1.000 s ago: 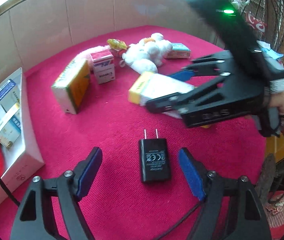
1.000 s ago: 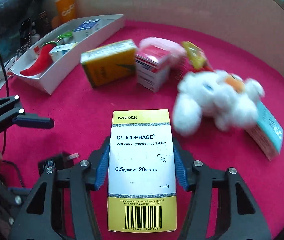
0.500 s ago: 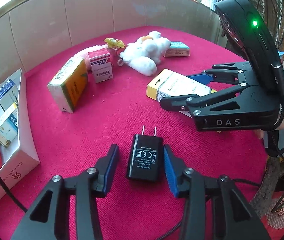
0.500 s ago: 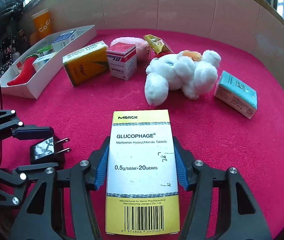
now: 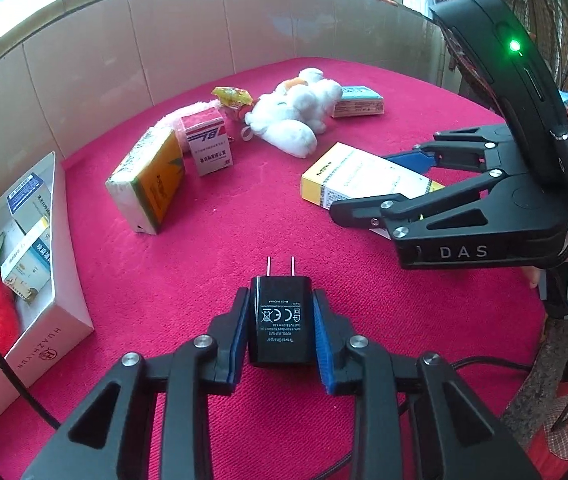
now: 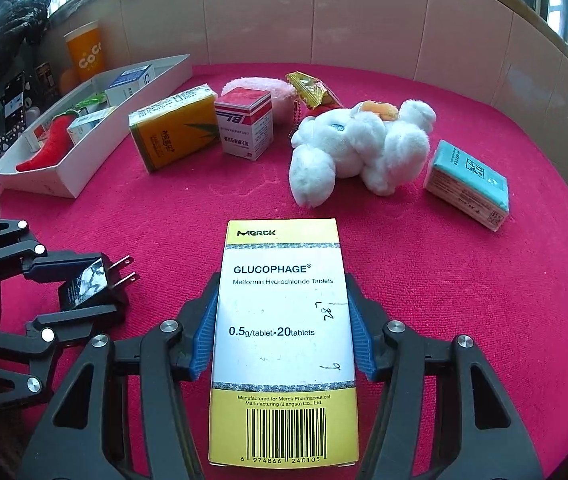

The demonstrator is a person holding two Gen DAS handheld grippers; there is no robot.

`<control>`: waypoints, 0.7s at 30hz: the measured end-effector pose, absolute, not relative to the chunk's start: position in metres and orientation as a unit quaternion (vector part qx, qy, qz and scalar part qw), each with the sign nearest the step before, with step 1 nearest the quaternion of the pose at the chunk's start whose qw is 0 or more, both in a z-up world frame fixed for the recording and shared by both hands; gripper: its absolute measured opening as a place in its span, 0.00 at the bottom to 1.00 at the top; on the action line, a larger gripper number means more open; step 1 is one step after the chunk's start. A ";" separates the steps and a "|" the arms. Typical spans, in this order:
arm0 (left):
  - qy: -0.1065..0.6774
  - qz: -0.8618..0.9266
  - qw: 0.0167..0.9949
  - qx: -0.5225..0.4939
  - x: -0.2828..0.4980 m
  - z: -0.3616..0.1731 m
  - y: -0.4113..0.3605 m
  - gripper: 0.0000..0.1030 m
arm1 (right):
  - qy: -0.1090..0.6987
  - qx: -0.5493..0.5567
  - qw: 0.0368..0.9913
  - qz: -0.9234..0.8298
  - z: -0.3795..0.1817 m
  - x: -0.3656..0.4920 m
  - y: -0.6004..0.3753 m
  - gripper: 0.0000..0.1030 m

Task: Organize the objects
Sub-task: 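Grasp black charger plug with left gripper while right grasps yellow Glucophage box, then lift and carry charger plug with left tool while right carries Glucophage box toward tray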

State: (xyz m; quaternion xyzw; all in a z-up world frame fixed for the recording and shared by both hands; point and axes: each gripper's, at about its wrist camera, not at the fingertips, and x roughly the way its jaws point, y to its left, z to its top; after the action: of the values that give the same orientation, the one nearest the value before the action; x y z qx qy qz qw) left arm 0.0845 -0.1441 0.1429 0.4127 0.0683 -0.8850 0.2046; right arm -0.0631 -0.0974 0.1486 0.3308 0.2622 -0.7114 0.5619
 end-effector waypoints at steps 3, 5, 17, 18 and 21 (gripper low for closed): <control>0.081 -0.887 0.210 0.403 0.089 0.145 -0.149 0.28 | 0.257 0.333 0.562 -0.712 0.149 -0.064 -0.096 0.55; 0.089 -0.889 0.214 0.396 0.092 0.147 -0.152 0.28 | 0.256 0.333 0.560 -0.714 0.149 -0.063 -0.096 0.55; 0.104 -0.892 0.244 0.366 0.105 0.154 -0.159 0.28 | 0.250 0.337 0.546 -0.725 0.150 -0.066 -0.093 0.55; 0.104 -0.892 0.246 0.364 0.107 0.155 -0.159 0.28 | 0.249 0.337 0.545 -0.726 0.150 -0.067 -0.093 0.55; 0.103 -0.893 0.252 0.358 0.109 0.156 -0.159 0.28 | 0.245 0.339 0.543 -0.728 0.150 -0.068 -0.092 0.55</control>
State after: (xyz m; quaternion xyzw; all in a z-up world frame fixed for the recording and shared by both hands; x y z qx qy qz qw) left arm 0.1090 -0.1592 0.1558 0.3578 0.1029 -0.8932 0.2520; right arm -0.0678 -0.0923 0.1498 0.3387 0.2454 -0.7281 0.5431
